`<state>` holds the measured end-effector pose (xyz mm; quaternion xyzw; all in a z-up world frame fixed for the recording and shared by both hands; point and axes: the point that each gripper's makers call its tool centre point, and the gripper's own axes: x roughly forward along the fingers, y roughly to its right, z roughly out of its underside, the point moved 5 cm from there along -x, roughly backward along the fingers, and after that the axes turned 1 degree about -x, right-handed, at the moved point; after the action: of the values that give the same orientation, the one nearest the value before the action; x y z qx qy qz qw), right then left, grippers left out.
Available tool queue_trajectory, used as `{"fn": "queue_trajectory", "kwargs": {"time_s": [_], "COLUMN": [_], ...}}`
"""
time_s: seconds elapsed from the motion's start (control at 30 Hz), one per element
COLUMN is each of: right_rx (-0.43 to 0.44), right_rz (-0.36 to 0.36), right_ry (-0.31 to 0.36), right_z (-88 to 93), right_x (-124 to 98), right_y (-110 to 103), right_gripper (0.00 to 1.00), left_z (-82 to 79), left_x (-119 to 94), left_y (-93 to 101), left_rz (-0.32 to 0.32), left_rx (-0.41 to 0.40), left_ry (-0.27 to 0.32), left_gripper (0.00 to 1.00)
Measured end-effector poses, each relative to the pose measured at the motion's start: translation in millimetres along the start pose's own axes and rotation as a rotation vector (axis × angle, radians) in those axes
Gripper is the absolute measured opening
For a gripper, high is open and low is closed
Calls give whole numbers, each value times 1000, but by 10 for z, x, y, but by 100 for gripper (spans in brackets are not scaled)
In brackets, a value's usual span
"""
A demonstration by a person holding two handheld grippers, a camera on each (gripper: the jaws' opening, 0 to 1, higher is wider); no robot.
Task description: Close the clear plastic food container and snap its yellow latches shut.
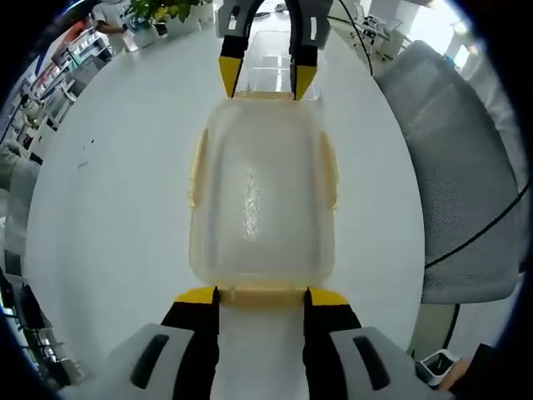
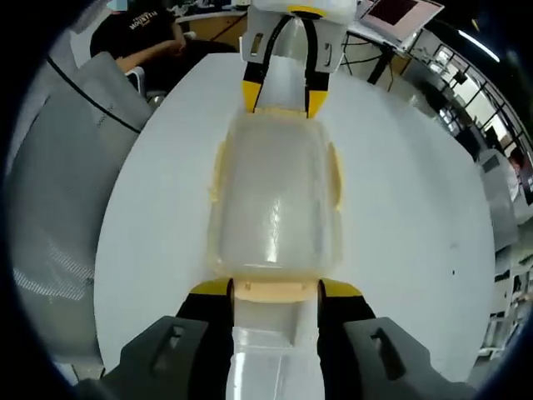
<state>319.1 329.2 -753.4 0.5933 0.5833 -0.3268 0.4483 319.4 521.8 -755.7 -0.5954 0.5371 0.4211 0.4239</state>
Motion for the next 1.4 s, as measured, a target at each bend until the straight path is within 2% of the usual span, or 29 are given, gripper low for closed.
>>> {"fn": "queue_trajectory", "kwargs": {"time_s": [0.43,0.63,0.87,1.2,1.4], "right_rx": [-1,-11,10,39,60], "right_rz": [23,27,23,45,35], "right_ry": [18,13,27,4,5], "right_z": [14,127,352,823,1099], "right_x": [-345,-498,-666,-908,-1005], "right_y": [-73,-116,-213,-291,-363], "right_gripper": [35,35,35,35,35], "left_z": [-239,-417,-692,-1183,-1461], "left_x": [-272,-285,-238,-150,-34], "left_y": [98,164,225,237,283], "left_rz": [-24,-19,-8,-11,6], "left_rx": [15,4,23,53,56], "left_ry": [3,6,15,56,72], "left_gripper": [33,33,33,33,33]}}
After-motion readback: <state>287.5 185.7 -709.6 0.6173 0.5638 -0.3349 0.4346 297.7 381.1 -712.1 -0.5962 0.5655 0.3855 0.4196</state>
